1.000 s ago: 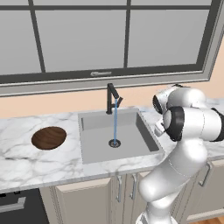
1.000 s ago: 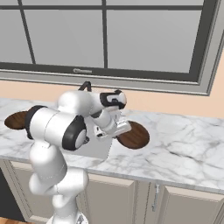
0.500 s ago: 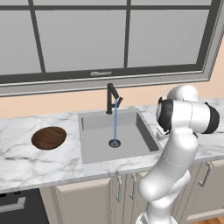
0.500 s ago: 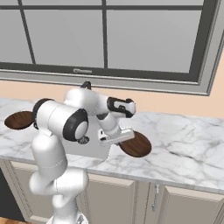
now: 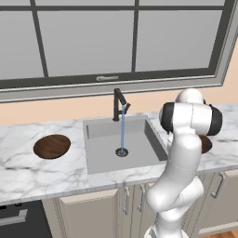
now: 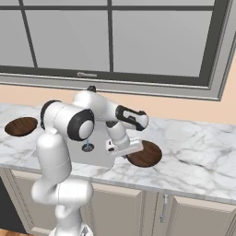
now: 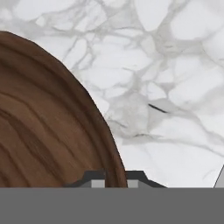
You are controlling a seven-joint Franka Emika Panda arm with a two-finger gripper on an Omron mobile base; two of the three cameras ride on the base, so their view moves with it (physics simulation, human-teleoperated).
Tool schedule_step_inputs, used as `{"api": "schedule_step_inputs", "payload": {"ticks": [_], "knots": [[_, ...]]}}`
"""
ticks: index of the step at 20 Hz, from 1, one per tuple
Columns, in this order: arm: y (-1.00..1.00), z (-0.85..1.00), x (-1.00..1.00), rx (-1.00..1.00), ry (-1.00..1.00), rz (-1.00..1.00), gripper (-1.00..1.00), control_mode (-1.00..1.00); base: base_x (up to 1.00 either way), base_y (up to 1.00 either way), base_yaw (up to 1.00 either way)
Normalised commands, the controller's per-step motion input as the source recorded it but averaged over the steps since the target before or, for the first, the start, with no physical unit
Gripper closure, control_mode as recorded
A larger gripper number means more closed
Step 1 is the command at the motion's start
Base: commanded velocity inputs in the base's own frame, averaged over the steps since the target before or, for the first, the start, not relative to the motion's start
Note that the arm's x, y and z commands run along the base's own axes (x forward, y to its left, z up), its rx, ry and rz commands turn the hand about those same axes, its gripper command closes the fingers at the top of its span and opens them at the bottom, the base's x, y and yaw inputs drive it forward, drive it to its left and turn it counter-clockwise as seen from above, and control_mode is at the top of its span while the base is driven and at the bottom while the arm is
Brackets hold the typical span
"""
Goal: Rinse each bowl for a few seconds and place them down in the sink or on the counter.
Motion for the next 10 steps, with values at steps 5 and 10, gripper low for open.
{"api": "schedule_step_inputs", "payload": {"ticks": [5,10], "knots": [[0.0,0.38,0.18,0.02,0.23,-0.02,-1.0,-1.0,0.0,0.0,0.0],[-0.02,0.56,0.08,0.0,0.13,0.0,-1.0,-1.0,0.0,0.0,0.0]]}}
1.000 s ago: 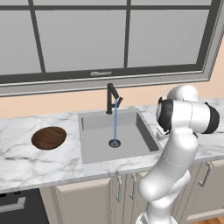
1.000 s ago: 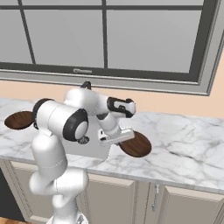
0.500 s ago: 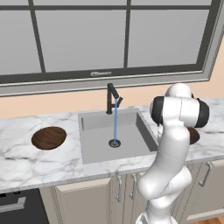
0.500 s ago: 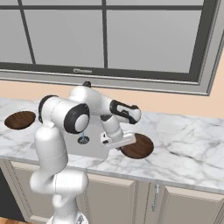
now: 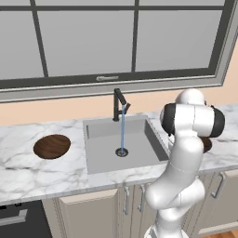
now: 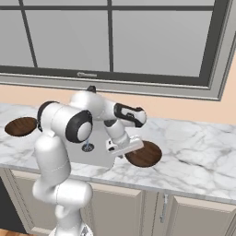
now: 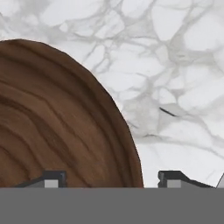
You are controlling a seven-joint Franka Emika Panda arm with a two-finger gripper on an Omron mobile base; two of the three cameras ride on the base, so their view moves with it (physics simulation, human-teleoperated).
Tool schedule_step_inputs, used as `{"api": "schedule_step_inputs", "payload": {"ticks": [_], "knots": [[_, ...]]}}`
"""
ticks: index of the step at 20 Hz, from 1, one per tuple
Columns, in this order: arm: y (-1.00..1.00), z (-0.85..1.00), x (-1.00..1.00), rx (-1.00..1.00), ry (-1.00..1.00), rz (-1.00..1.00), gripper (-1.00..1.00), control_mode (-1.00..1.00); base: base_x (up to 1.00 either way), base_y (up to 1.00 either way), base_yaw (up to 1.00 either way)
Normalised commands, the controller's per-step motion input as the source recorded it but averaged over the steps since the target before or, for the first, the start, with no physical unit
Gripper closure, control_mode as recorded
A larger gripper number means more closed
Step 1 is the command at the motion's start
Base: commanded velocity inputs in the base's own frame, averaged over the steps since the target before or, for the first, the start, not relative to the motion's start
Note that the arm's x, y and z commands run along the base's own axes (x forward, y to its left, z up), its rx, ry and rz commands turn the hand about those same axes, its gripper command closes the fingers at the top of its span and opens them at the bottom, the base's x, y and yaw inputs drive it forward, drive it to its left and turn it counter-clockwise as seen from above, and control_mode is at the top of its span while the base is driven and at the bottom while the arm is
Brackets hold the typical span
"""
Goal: Rinse each bowl for a few seconds and place them down in the sink or on the counter.
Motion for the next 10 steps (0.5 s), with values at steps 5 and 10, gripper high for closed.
{"api": "schedule_step_inputs", "payload": {"ticks": [5,10], "knots": [[0.0,0.63,-0.01,0.0,0.07,0.0,-1.0,-1.0,0.0,0.0,0.0],[0.0,0.81,-0.03,0.0,0.04,0.02,-1.0,-1.0,0.0,0.0,0.0]]}}
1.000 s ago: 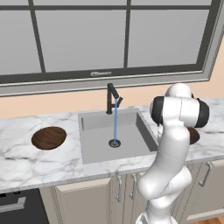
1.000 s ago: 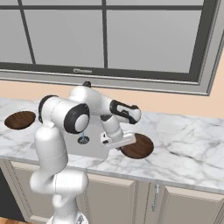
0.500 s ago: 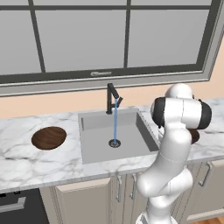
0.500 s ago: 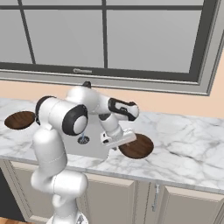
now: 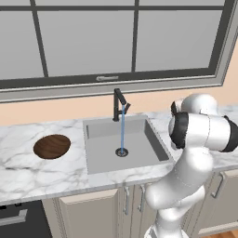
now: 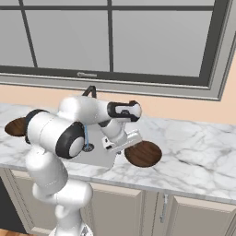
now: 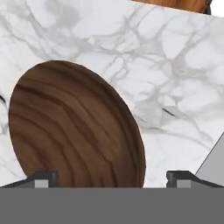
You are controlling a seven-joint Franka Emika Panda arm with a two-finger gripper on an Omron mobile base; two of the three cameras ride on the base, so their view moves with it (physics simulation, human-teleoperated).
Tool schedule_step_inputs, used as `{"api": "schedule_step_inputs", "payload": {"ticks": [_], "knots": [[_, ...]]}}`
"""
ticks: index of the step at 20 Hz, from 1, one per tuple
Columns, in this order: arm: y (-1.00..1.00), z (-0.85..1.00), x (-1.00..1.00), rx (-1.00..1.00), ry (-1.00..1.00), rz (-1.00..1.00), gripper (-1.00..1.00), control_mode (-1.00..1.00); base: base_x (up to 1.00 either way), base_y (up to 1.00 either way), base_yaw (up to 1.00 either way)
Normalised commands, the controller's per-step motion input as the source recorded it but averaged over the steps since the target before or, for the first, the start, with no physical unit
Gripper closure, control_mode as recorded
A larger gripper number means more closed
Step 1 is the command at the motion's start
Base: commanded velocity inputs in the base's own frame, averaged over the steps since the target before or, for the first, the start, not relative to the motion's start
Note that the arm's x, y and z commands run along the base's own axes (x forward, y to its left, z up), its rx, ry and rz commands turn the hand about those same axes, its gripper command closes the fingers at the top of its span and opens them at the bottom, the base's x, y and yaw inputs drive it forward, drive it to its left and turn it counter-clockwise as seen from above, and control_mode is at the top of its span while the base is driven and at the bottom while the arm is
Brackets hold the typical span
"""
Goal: Rinse each bowl for a few seconds and place them down in the sink or on the counter.
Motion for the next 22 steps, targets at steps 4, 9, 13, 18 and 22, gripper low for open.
{"api": "schedule_step_inputs", "payload": {"ticks": [4,9,13,18,22], "knots": [[0.0,0.95,0.0,-0.02,0.04,0.07,-1.0,-1.0,0.0,0.0,0.0],[0.02,0.95,0.04,-0.05,0.07,0.09,-1.0,-1.0,0.0,0.0,0.0],[0.0,0.67,0.01,0.08,0.09,0.17,-1.0,-1.0,0.0,0.0,0.0],[0.03,0.38,0.23,0.12,-0.04,0.15,-1.0,-1.0,0.0,0.0,0.0],[0.15,0.34,0.28,0.16,-0.1,0.02,-1.0,-1.0,0.0,0.0,0.0]]}}
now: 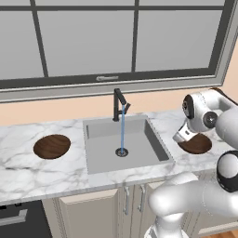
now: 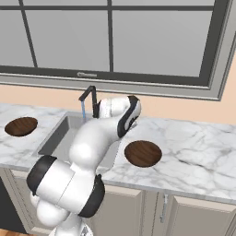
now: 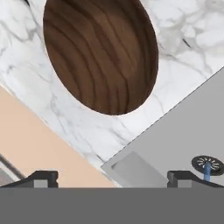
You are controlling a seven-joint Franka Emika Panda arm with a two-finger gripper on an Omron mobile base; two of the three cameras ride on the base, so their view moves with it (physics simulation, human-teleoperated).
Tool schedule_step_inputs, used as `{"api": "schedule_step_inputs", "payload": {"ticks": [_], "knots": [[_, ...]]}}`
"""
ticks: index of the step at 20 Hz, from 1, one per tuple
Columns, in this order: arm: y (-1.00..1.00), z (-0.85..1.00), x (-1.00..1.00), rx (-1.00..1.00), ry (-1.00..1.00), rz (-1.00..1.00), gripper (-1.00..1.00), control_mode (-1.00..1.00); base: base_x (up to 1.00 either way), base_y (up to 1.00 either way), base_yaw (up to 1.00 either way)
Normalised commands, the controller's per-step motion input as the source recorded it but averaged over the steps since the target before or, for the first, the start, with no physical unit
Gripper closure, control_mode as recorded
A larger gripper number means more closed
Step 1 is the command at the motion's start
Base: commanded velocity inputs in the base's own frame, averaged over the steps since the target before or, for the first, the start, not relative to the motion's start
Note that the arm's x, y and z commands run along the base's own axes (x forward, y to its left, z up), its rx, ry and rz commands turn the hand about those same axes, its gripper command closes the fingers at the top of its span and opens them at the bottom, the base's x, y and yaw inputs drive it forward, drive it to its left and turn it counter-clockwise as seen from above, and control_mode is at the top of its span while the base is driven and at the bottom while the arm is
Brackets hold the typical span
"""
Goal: Rinse each bowl for a few seconds and place them down in the sink or on the counter.
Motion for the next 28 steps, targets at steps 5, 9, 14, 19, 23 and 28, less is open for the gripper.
{"api": "schedule_step_inputs", "payload": {"ticks": [5,9,14,19,23,28], "knots": [[0.15,0.47,-0.03,-0.08,-0.04,-0.13,-1.0,-1.0,0.0,0.0,0.0],[0.33,0.6,-0.28,-0.18,-0.07,-0.18,-1.0,-1.0,0.0,0.0,0.0],[0.46,0.33,-0.64,-0.18,-0.34,-0.03,-1.0,-1.0,0.0,0.0,0.0],[0.18,0.85,-0.44,-0.15,-0.27,0.07,-1.0,-1.0,0.0,0.0,0.0],[0.18,0.96,-0.26,-0.11,-0.17,0.15,-1.0,-1.0,0.0,0.0,0.0],[0.12,0.96,-0.15,-0.06,-0.09,0.12,-1.0,-1.0,0.0,0.0,0.0]]}}
